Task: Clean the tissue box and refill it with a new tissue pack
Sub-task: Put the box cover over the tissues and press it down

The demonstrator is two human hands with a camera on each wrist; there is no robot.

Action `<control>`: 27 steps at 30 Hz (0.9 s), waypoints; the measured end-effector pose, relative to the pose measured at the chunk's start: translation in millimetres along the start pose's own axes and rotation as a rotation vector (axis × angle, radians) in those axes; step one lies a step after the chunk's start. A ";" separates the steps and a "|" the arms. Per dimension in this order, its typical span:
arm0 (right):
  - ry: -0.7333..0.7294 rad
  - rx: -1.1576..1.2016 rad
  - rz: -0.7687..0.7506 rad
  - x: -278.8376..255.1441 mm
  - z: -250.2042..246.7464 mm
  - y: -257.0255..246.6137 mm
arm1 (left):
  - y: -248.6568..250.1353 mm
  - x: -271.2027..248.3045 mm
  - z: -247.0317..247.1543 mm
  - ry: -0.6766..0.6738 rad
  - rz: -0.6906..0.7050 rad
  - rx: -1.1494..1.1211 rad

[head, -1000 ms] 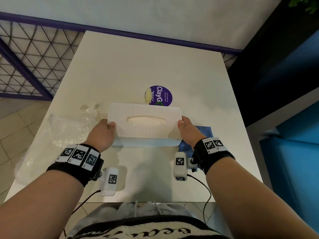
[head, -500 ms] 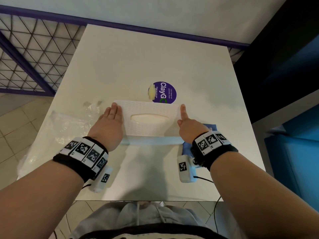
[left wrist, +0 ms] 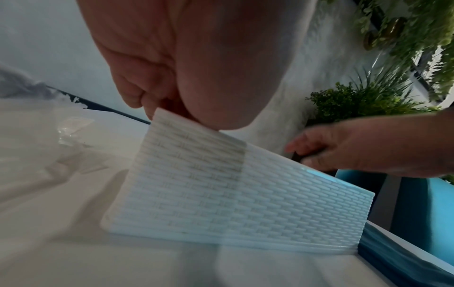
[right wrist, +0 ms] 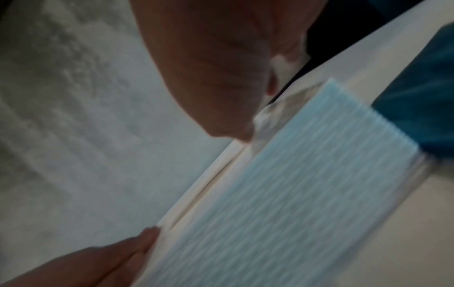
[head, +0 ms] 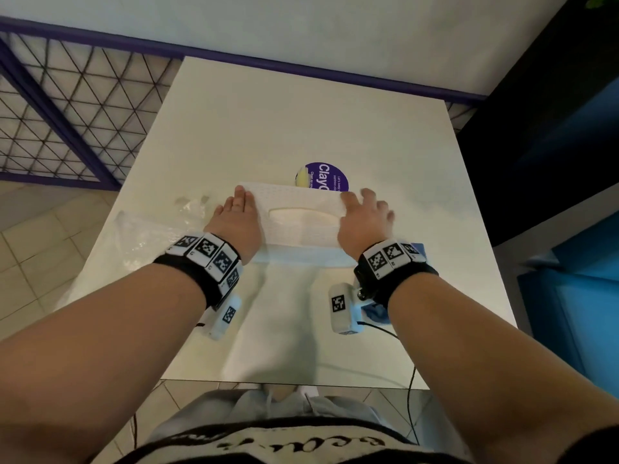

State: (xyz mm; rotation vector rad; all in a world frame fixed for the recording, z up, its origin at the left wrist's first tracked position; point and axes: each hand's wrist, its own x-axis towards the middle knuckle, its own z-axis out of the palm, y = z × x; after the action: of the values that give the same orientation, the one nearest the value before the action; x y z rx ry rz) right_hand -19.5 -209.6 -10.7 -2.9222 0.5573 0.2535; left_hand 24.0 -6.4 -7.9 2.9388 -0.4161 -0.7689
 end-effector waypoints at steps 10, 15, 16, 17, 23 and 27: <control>-0.220 0.079 0.019 9.7 25.5 -49.5 | -2.6 1.4 -0.9 -0.001 0.023 -0.030; -0.235 0.096 0.067 15.3 23.0 -56.1 | -2.8 2.6 -1.1 -0.011 0.024 -0.051; -0.233 0.102 0.079 16.5 23.2 -57.7 | -3.0 2.5 -1.0 -0.011 0.025 -0.051; -0.236 0.107 0.092 17.4 23.5 -59.4 | -3.6 2.6 -0.7 -0.009 0.026 -0.050; -0.267 0.059 0.117 17.8 25.3 -64.4 | -4.4 4.3 1.7 0.004 0.031 -0.049; -0.290 0.061 0.113 15.9 21.4 -65.5 | -4.4 5.2 2.5 0.005 0.031 -0.044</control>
State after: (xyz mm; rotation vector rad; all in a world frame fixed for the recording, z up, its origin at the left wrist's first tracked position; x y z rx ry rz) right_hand 16.8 -151.0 -26.7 -2.7292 0.6683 0.6488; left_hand 28.2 -3.7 -13.1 2.8860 -0.4372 -0.7568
